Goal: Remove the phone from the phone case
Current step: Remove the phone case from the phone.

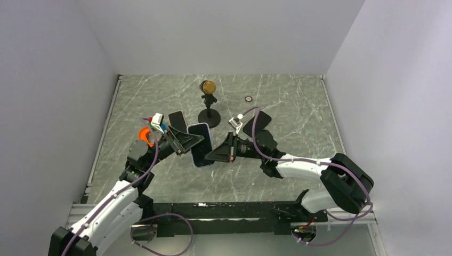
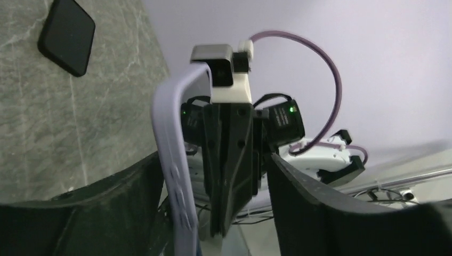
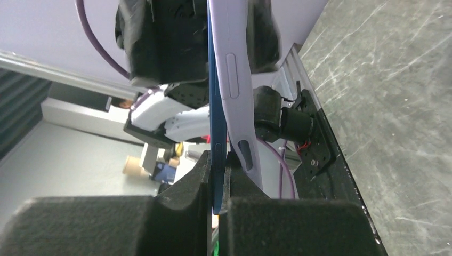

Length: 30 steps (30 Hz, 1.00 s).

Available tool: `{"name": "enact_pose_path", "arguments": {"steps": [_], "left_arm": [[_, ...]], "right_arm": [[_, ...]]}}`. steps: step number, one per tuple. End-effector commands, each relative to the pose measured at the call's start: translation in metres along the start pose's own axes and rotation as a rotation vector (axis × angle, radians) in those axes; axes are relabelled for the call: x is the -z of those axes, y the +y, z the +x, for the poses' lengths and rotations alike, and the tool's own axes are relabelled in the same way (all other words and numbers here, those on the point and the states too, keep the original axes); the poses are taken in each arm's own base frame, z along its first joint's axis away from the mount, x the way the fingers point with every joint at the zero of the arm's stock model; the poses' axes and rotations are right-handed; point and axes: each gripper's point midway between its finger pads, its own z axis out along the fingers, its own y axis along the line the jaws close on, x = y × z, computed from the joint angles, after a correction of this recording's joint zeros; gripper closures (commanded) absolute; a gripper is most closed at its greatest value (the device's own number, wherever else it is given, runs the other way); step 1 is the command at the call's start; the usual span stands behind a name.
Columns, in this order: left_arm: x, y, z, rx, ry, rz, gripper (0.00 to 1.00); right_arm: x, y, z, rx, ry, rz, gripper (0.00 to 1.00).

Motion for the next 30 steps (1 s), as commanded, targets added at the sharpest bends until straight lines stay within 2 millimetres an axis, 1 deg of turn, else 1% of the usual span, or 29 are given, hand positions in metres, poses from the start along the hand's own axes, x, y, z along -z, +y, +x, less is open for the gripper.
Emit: {"name": "enact_pose_path", "arguments": {"steps": [1, 3, 4, 5, 6, 9, 11, 13, 15, 16, 19, 25, 27, 28, 30], "left_arm": [[0.009, -0.007, 0.011, -0.139, 0.056, 0.001, 0.17], [0.015, -0.002, 0.014, -0.187, 0.06, -0.017, 0.08], [0.018, -0.001, 0.016, -0.201, 0.06, -0.018, 0.06], [0.021, 0.0, 0.017, -0.215, 0.058, -0.014, 0.01], [0.024, 0.001, 0.018, -0.225, 0.052, -0.013, 0.01], [0.032, 0.013, 0.026, -0.216, 0.048, -0.02, 0.01], [0.035, 0.021, 0.033, -0.2, 0.061, -0.015, 0.03], [0.035, 0.022, 0.04, -0.182, 0.082, 0.023, 0.09], [0.034, 0.017, 0.047, -0.174, 0.111, 0.065, 0.13], [0.033, 0.013, 0.05, -0.178, 0.126, 0.084, 0.13], [0.03, 0.005, 0.056, -0.181, 0.151, 0.125, 0.1], [0.032, 0.007, 0.061, -0.166, 0.149, 0.128, 0.09], [0.034, 0.009, 0.061, -0.161, 0.139, 0.12, 0.06], [0.035, 0.012, 0.06, -0.158, 0.13, 0.102, 0.02], [0.037, 0.016, 0.056, -0.16, 0.101, 0.065, 0.01]], "right_arm": [[0.02, 0.039, -0.023, 0.034, -0.112, -0.162, 1.0], [0.027, 0.042, -0.024, 0.021, -0.126, -0.174, 1.0], [0.03, 0.043, -0.025, 0.018, -0.133, -0.178, 1.0], [0.033, 0.044, -0.026, 0.013, -0.139, -0.18, 1.0], [0.036, 0.046, -0.027, 0.009, -0.147, -0.184, 1.0], [0.045, 0.053, -0.031, -0.005, -0.172, -0.208, 1.0], [0.048, 0.058, -0.034, -0.015, -0.185, -0.223, 1.0], [0.049, 0.062, -0.035, -0.015, -0.186, -0.234, 1.0], [0.048, 0.063, -0.037, -0.018, -0.189, -0.239, 1.0], [0.048, 0.064, -0.037, -0.022, -0.189, -0.241, 1.0], [0.047, 0.062, -0.037, -0.026, -0.187, -0.24, 1.0], [0.047, 0.057, -0.037, -0.036, -0.193, -0.236, 1.0], [0.047, 0.053, -0.038, -0.038, -0.198, -0.224, 1.0], [0.048, 0.052, -0.038, -0.038, -0.202, -0.221, 1.0], [0.048, 0.052, -0.038, -0.036, -0.207, -0.218, 1.0]]}}
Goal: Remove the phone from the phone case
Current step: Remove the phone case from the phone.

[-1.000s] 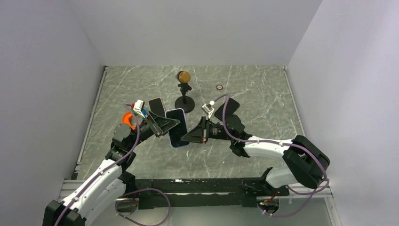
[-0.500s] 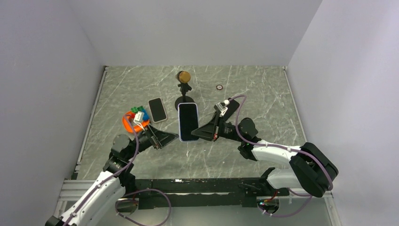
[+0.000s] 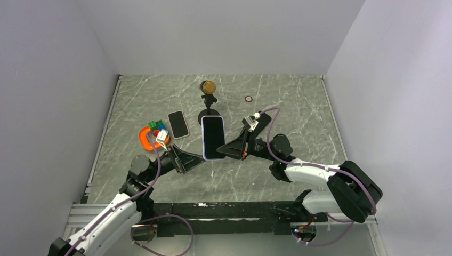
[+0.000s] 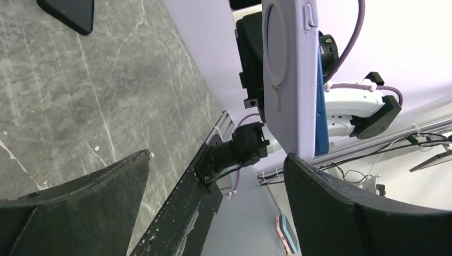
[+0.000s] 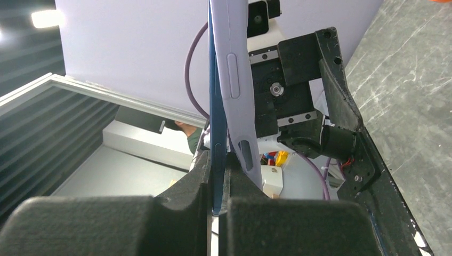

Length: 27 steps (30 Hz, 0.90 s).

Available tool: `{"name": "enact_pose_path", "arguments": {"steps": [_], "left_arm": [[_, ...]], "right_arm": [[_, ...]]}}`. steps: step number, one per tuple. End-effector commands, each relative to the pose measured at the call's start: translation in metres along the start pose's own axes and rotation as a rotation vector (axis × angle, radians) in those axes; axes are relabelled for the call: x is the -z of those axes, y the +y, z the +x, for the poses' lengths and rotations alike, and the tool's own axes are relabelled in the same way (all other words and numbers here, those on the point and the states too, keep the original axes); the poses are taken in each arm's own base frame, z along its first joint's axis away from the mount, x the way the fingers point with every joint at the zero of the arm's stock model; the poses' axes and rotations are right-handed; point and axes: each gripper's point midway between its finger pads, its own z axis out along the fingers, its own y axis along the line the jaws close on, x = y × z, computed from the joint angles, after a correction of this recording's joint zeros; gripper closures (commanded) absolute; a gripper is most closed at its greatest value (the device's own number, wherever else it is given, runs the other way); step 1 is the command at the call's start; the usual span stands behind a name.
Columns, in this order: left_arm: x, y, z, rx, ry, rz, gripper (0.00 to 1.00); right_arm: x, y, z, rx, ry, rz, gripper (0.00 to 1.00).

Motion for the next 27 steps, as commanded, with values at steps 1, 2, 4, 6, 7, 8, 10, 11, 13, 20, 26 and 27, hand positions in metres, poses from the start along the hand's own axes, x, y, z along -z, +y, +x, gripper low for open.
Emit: {"name": "enact_pose_path", "arguments": {"steps": [1, 2, 4, 6, 7, 8, 10, 11, 13, 20, 26, 27], "left_arm": [[0.006, -0.011, -0.009, -0.033, -0.059, 0.011, 0.01], [0.007, -0.012, -0.011, -0.04, -0.072, 0.009, 0.01], [0.008, -0.019, -0.014, -0.058, -0.086, 0.033, 0.0], [0.007, -0.025, -0.013, -0.069, -0.074, 0.06, 0.01], [0.006, -0.027, -0.012, -0.072, -0.061, 0.068, 0.01], [0.005, -0.028, -0.01, -0.073, -0.048, 0.07, 0.0], [0.004, -0.031, -0.01, -0.078, -0.042, 0.081, 0.01], [0.003, -0.032, -0.009, -0.078, -0.039, 0.077, 0.01], [0.001, -0.029, -0.01, -0.079, -0.036, 0.062, 0.01], [-0.004, -0.034, -0.01, -0.073, -0.032, 0.093, 0.01], [-0.004, -0.033, -0.012, -0.081, -0.048, 0.077, 0.01], [-0.004, -0.033, -0.013, -0.083, -0.05, 0.077, 0.01]], "right_arm": [[0.001, 0.026, -0.008, 0.085, -0.048, -0.1, 1.0], [0.001, 0.026, -0.009, 0.088, -0.048, -0.098, 1.0], [0.001, 0.026, -0.009, 0.088, -0.046, -0.095, 1.0], [0.0, 0.027, -0.009, 0.091, -0.044, -0.095, 1.0], [0.0, 0.027, -0.009, 0.092, -0.045, -0.096, 1.0], [0.0, 0.027, -0.009, 0.092, -0.044, -0.096, 1.0], [-0.001, 0.026, -0.009, 0.09, -0.04, -0.096, 1.0], [0.0, 0.028, -0.009, 0.091, -0.043, -0.101, 1.0], [0.0, 0.03, -0.009, 0.09, -0.044, -0.11, 1.0], [-0.001, 0.027, -0.009, 0.088, -0.043, -0.102, 1.0], [-0.001, 0.027, -0.008, 0.087, -0.036, -0.101, 1.0], [-0.002, 0.027, -0.008, 0.089, -0.036, -0.101, 1.0]]}}
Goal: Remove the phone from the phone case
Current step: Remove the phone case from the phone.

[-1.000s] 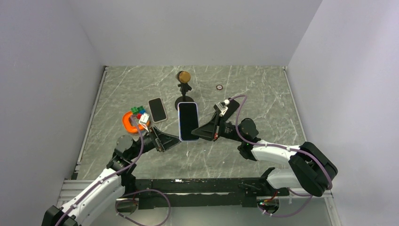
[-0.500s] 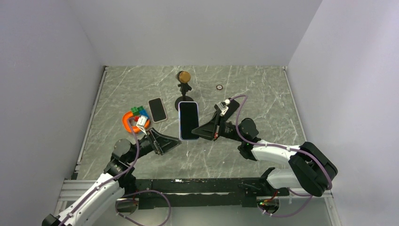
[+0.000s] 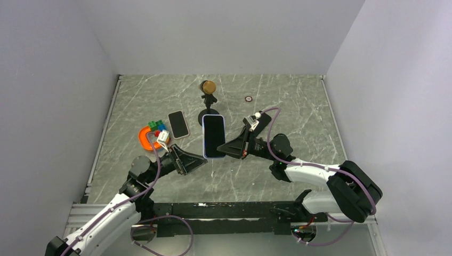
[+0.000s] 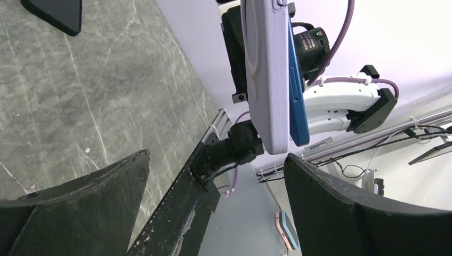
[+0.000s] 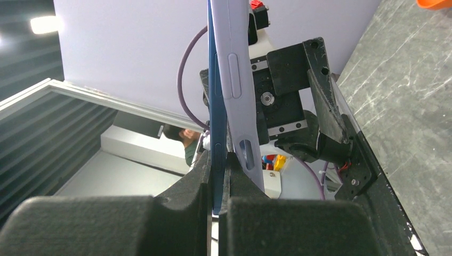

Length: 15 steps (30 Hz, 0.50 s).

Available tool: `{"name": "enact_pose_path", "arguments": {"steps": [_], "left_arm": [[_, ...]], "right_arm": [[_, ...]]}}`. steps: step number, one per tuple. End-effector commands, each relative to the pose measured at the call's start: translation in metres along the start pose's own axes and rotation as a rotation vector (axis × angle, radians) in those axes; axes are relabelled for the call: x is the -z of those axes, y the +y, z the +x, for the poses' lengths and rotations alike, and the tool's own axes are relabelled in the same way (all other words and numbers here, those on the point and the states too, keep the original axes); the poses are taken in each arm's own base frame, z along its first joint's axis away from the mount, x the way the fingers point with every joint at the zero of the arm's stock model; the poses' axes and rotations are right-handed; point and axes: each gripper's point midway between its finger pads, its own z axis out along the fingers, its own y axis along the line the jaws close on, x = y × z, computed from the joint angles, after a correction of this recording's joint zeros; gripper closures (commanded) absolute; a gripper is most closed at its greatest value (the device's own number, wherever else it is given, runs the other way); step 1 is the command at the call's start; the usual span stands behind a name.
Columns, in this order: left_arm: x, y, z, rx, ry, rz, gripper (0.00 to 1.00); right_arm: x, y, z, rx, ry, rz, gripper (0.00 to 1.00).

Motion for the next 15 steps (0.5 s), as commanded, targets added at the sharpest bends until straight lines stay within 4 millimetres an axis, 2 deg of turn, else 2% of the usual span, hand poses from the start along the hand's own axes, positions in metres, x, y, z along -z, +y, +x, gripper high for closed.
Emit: {"name": "enact_pose_path", "arguments": {"steps": [1, 5, 8, 10, 13, 15], "left_arm": [[-0.004, -0.027, -0.018, -0.072, -0.048, 0.067, 0.01], [-0.007, -0.027, -0.021, -0.086, -0.047, 0.054, 0.01], [-0.01, -0.02, -0.023, -0.08, -0.043, 0.012, 0.01], [-0.012, -0.015, -0.023, -0.075, -0.038, -0.012, 0.07], [-0.017, -0.007, -0.026, -0.066, -0.036, -0.055, 0.24], [-0.02, -0.007, -0.029, -0.072, -0.042, -0.058, 0.31]], "right_arm": [[-0.001, 0.028, -0.003, 0.085, -0.015, -0.107, 1.0], [-0.002, 0.028, -0.001, 0.082, -0.011, -0.11, 1.0], [-0.002, 0.031, 0.001, 0.08, -0.007, -0.121, 1.0], [-0.001, 0.033, 0.001, 0.08, -0.008, -0.126, 1.0], [0.0, 0.036, 0.002, 0.081, -0.005, -0.126, 1.0], [0.001, 0.037, 0.003, 0.082, -0.007, -0.124, 1.0]]}}
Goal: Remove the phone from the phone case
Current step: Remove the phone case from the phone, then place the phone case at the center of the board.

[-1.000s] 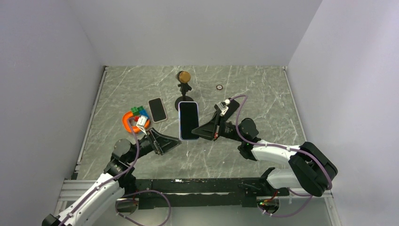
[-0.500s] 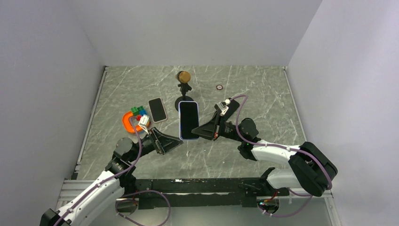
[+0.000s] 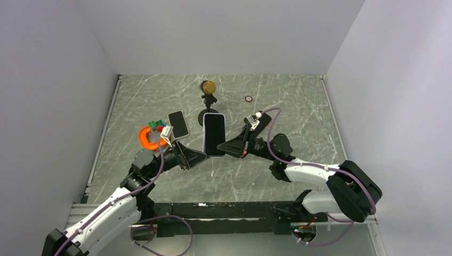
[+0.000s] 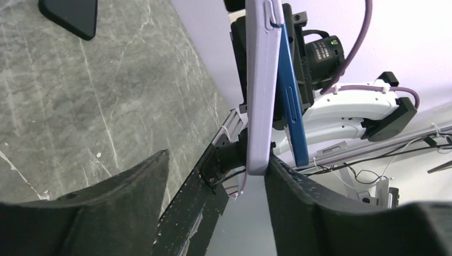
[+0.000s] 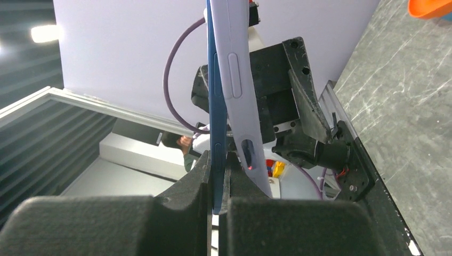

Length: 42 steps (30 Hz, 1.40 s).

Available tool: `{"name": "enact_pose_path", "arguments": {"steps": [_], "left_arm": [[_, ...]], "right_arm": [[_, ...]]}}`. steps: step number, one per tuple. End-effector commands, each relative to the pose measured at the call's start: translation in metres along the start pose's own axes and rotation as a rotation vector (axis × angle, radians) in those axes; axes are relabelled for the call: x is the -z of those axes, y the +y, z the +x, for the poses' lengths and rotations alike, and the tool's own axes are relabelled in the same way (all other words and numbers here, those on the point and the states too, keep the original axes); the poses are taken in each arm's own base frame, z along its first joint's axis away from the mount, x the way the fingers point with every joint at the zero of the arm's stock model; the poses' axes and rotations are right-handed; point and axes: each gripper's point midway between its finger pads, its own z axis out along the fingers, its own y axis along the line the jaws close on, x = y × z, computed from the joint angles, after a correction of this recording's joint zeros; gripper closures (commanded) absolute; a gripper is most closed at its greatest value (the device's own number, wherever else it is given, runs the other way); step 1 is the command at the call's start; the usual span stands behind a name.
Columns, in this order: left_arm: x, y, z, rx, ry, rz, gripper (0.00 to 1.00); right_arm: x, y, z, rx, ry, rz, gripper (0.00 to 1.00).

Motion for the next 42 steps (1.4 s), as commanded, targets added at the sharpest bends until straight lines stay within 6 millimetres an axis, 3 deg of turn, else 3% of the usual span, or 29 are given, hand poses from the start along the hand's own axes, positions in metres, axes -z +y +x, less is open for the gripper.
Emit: {"name": "enact_pose_path", "arguments": {"steps": [1, 4, 12, 17, 20, 21, 22, 27, 31, 34, 38, 42], "left_arm": [[-0.01, -0.006, -0.02, -0.047, -0.05, -0.016, 0.34], [-0.014, -0.01, -0.023, -0.066, -0.041, -0.008, 0.4], [-0.022, -0.016, -0.023, -0.039, -0.008, 0.029, 0.39], [-0.032, -0.019, -0.021, -0.032, 0.038, 0.055, 0.54], [-0.036, -0.012, -0.027, -0.053, 0.026, 0.002, 0.75], [-0.037, -0.003, -0.029, -0.05, 0.021, -0.054, 0.92], [-0.035, 0.016, -0.027, -0.026, 0.035, -0.167, 1.0], [0.009, 0.09, -0.042, 0.044, -0.087, -0.693, 1.0], [0.022, 0.105, -0.047, 0.005, -0.114, -0.787, 1.0], [0.013, 0.105, -0.033, 0.007, -0.041, -0.734, 1.0], [-0.014, 0.09, 0.003, 0.086, 0.071, -0.493, 1.0], [-0.024, 0.08, 0.041, 0.18, 0.137, -0.379, 1.0]], "right_arm": [[0.004, 0.038, 0.006, 0.084, 0.015, -0.127, 1.0], [0.005, 0.039, 0.007, 0.086, 0.011, -0.119, 1.0], [0.005, 0.029, 0.009, 0.079, 0.026, -0.087, 1.0], [0.005, 0.014, 0.016, 0.059, 0.051, -0.049, 1.0], [0.009, -0.001, 0.023, 0.044, 0.071, 0.001, 1.0], [0.011, -0.005, 0.026, 0.046, 0.077, 0.017, 1.0], [0.014, -0.011, 0.027, 0.044, 0.078, 0.038, 1.0], [0.03, -0.049, 0.029, 0.11, 0.073, 0.265, 1.0], [0.057, -0.072, 0.009, 0.21, -0.005, 0.505, 1.0], [0.085, -0.074, -0.022, 0.255, -0.08, 0.624, 1.0], [0.133, -0.085, -0.083, 0.284, -0.187, 0.846, 1.0], [0.176, -0.096, -0.152, 0.27, -0.276, 0.948, 1.0]]}}
